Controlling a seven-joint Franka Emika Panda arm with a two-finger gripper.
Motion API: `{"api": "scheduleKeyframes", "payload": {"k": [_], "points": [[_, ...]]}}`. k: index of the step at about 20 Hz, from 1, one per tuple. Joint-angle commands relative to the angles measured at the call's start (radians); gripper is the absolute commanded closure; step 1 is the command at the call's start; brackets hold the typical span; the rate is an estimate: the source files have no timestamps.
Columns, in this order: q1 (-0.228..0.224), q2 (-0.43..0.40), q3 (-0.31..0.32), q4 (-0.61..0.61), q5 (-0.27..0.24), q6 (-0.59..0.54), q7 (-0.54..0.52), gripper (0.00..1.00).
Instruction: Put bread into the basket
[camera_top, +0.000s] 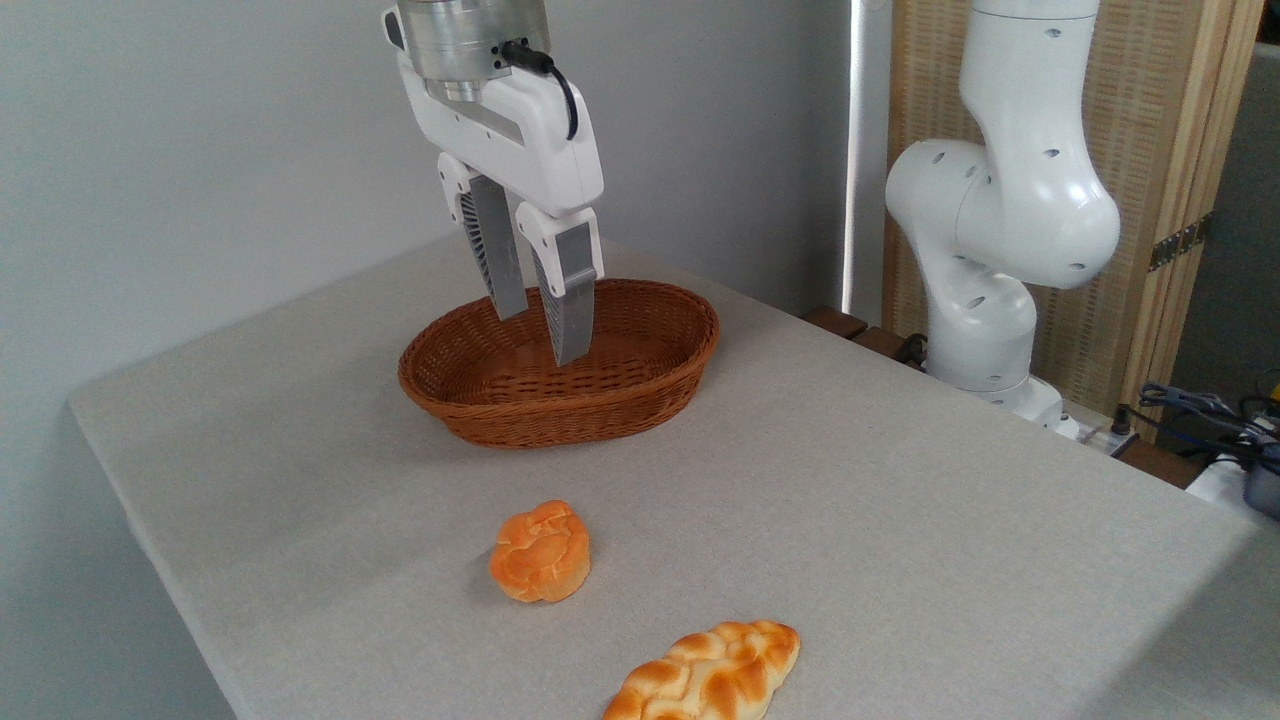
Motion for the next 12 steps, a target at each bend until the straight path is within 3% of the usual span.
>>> {"api": "scheduleKeyframes", "payload": {"k": [1, 12], "points": [[-0.013, -0.003, -0.001, -0.040, -0.021, 0.019, -0.007, 0.00], [-0.034, -0.017, -0.001, -0.091, -0.019, 0.059, -0.002, 0.00]]}}
